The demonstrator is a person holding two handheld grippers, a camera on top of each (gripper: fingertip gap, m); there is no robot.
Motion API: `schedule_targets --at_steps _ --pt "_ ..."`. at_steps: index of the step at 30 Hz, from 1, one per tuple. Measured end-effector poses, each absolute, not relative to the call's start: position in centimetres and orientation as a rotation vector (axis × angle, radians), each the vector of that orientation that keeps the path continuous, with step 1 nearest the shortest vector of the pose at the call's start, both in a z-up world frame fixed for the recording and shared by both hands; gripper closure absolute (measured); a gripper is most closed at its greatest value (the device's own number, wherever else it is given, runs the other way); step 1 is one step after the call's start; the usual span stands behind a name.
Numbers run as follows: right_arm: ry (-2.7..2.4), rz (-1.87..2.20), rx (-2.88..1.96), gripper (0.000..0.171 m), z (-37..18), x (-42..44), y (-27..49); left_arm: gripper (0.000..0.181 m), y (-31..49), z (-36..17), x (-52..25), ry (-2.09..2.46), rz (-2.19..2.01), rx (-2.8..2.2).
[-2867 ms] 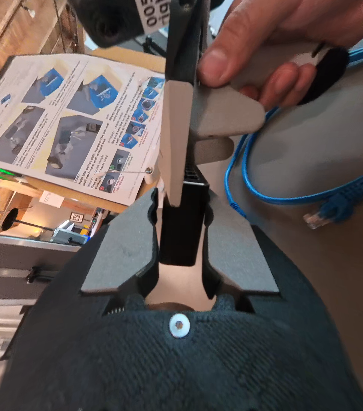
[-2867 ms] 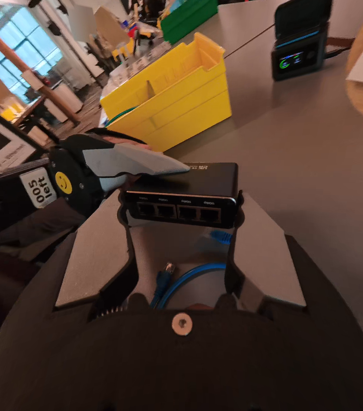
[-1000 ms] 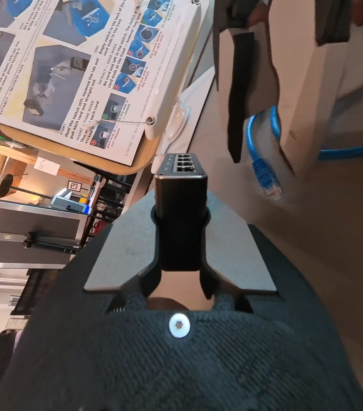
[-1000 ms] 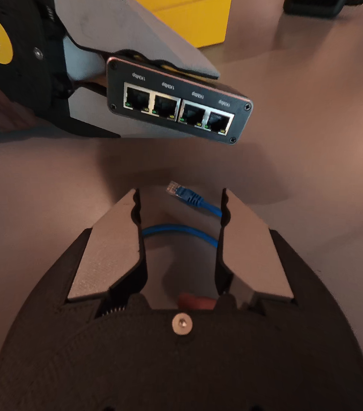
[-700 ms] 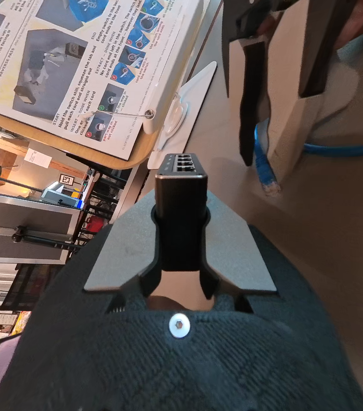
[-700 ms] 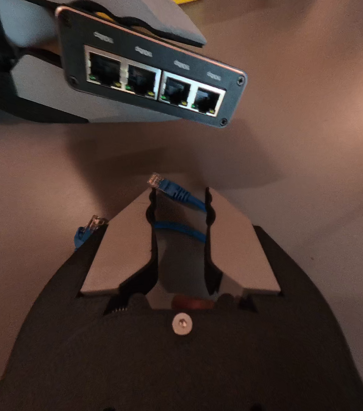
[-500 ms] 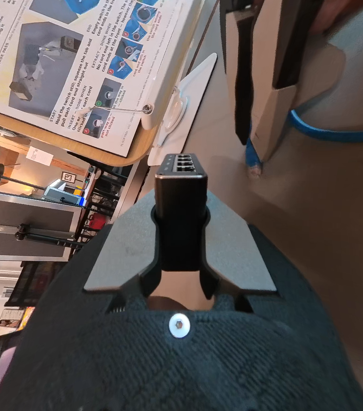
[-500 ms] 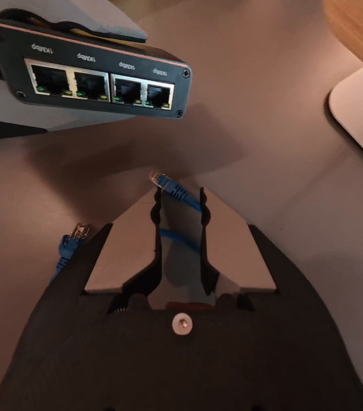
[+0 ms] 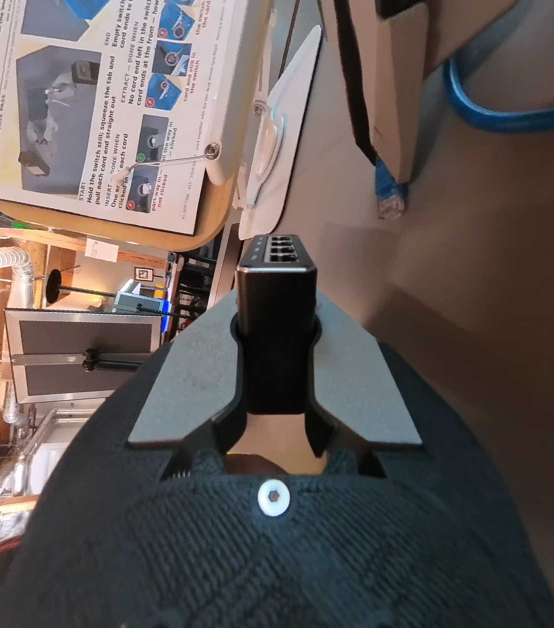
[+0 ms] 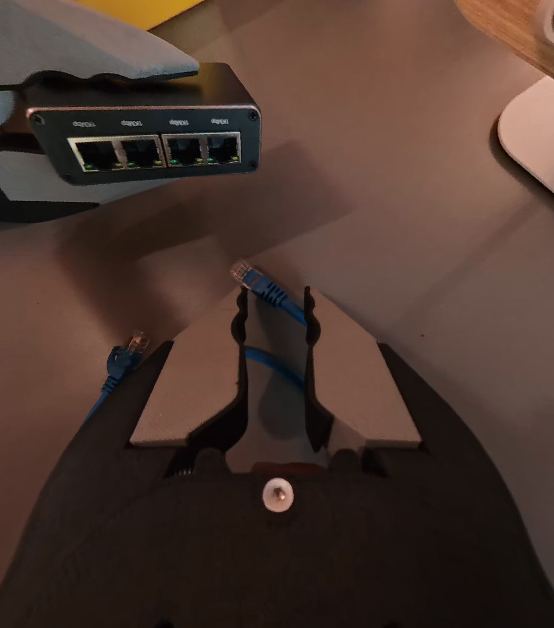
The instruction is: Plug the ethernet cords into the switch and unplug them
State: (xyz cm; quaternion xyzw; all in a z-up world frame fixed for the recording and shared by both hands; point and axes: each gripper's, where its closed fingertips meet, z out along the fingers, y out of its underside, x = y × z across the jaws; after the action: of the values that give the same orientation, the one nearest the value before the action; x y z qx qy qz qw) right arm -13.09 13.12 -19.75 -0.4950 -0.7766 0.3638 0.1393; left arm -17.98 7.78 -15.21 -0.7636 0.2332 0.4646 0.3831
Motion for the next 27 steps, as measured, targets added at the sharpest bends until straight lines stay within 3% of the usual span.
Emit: schedule_targets --at_steps 13,18,21,27 --pt "-2.328 0.858 -0.991 0.139 -18.3 -11.6 13.7 0.148 8.0 -15.8 -17.0 0.658 1.141 -1.945" --pt "-2.359 0.955 -0.908 0.142 -17.7 -11.6 13.0 0.148 8.2 -16.2 -16.7 0.684 1.144 -1.953" --pt "-2.432 1.036 -0.901 0.125 -18.1 -11.6 12.3 0.148 8.3 -16.5 -16.5 0.702 1.145 -1.958" --pt "-2.489 1.111 -0.933 0.129 -19.4 -12.4 11.7 0.148 8.4 -16.6 -16.6 0.689 1.145 -1.965"
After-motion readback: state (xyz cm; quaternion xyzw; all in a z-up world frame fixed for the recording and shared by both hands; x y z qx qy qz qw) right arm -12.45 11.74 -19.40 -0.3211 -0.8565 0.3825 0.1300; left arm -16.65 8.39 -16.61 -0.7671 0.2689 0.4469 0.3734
